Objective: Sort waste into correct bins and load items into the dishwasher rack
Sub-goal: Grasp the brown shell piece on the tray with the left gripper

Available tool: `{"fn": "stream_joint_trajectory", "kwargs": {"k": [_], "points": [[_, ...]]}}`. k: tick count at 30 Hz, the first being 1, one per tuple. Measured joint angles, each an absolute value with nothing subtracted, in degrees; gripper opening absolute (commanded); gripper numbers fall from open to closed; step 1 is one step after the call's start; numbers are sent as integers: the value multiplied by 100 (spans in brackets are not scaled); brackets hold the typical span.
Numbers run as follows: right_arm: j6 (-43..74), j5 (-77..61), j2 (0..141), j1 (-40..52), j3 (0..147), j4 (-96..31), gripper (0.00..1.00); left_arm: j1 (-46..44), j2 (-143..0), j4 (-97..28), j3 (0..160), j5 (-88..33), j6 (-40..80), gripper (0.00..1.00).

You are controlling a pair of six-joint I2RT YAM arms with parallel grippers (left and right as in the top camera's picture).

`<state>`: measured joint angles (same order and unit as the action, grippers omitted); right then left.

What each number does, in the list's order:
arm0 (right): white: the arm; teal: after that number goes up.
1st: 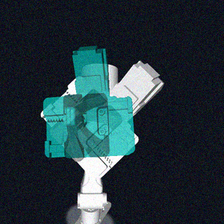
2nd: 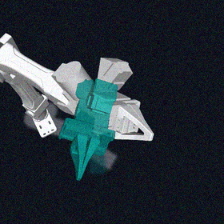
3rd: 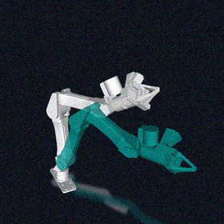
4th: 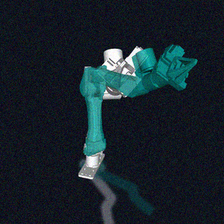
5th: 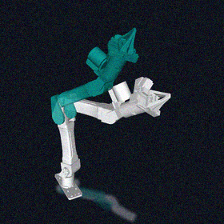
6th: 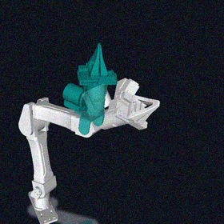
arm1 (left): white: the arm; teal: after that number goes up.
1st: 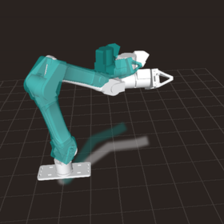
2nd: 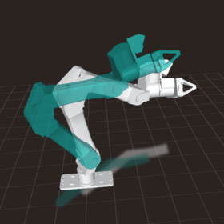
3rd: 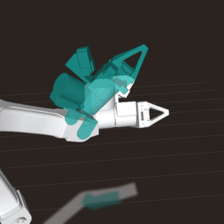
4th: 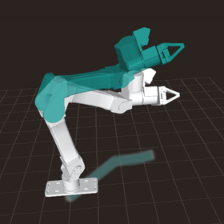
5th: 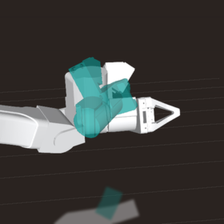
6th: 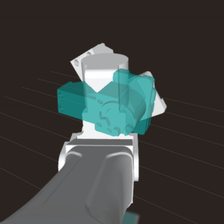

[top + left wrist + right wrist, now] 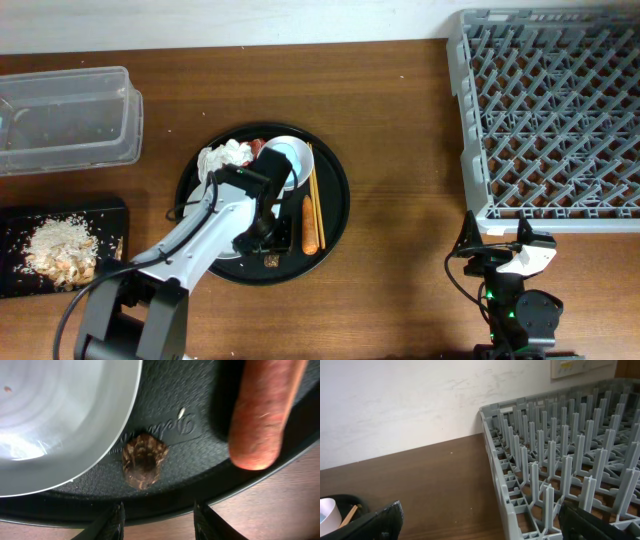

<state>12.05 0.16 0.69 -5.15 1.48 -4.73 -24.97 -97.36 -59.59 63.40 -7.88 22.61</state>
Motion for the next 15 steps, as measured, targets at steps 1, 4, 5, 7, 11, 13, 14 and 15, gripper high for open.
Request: {"fn": "stream_joint_trajectory", "kwargs": {"k": [1,4,5,7,11,13,14,15], "points": [[1205,16,69,-515,145,-473,99,-2497,-9736,-5931,6285,-786,2279,44],[1205,16,69,-515,148,-473,98,-2497,-9736,-5725,6141,-764,2324,44],[1208,16,69,-515,148,-473,98,-2497,-9736,-5655,6101,-762,2333,44],[1203,14,69,-515,148,-473,99,-2497,-9736,-5402,5953,-733,2349,44],[1203,14,69,-515,148,-473,98,-2497,-9736,-5129,5666,-633,2364,44],[1203,16,69,-515,148,-473,98,-2497,-9736,-5004,5586,-589,2364,44],[1205,16,69,-515,148,-473,98,-2497,-9736,-4960,5557,-574,2366,43],[1205,14,69,-515,148,-473,98,-2497,-9736,-4919,5531,-569,2364,43]]}}
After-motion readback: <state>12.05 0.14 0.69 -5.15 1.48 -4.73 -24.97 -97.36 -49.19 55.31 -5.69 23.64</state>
